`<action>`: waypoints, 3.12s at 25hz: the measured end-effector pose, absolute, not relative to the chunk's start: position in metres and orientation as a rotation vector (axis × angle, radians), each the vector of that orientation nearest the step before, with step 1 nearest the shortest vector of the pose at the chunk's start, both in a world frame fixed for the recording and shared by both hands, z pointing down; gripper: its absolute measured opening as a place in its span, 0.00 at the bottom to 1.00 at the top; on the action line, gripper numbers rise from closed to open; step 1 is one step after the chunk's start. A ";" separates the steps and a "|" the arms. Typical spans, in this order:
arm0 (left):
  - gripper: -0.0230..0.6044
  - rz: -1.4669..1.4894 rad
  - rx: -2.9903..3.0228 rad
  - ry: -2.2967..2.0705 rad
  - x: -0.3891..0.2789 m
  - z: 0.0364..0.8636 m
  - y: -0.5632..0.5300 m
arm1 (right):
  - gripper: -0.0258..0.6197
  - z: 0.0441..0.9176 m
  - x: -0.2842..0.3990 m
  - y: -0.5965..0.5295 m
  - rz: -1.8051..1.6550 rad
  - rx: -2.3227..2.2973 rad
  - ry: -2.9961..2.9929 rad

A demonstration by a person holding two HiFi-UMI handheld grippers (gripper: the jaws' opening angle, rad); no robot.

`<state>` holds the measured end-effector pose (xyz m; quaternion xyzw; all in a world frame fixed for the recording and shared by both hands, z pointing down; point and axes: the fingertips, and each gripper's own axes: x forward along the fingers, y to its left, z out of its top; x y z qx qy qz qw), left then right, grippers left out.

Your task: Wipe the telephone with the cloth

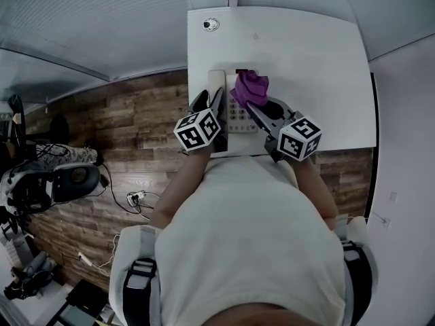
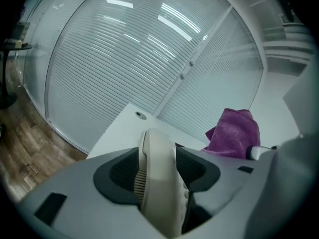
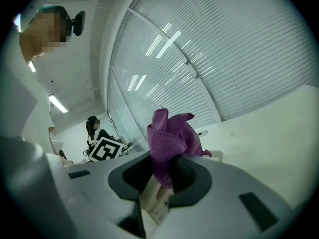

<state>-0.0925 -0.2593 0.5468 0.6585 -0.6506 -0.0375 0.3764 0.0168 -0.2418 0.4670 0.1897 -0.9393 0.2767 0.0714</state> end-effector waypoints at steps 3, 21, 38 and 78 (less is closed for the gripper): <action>0.40 -0.086 1.685 -1.697 -0.094 0.547 -0.261 | 0.19 0.469 0.018 -0.248 0.837 0.549 -2.831; 0.13 -0.048 1.797 -1.683 -0.087 0.528 -0.222 | 0.19 0.479 0.012 -0.235 0.799 0.611 -2.804; 0.08 0.041 1.880 -1.534 -0.068 0.522 -0.100 | 0.19 0.477 0.016 -0.118 0.821 0.698 -2.810; 0.08 0.044 1.987 -1.424 -0.023 0.501 0.025 | 0.18 0.471 0.043 0.021 0.729 0.780 -2.776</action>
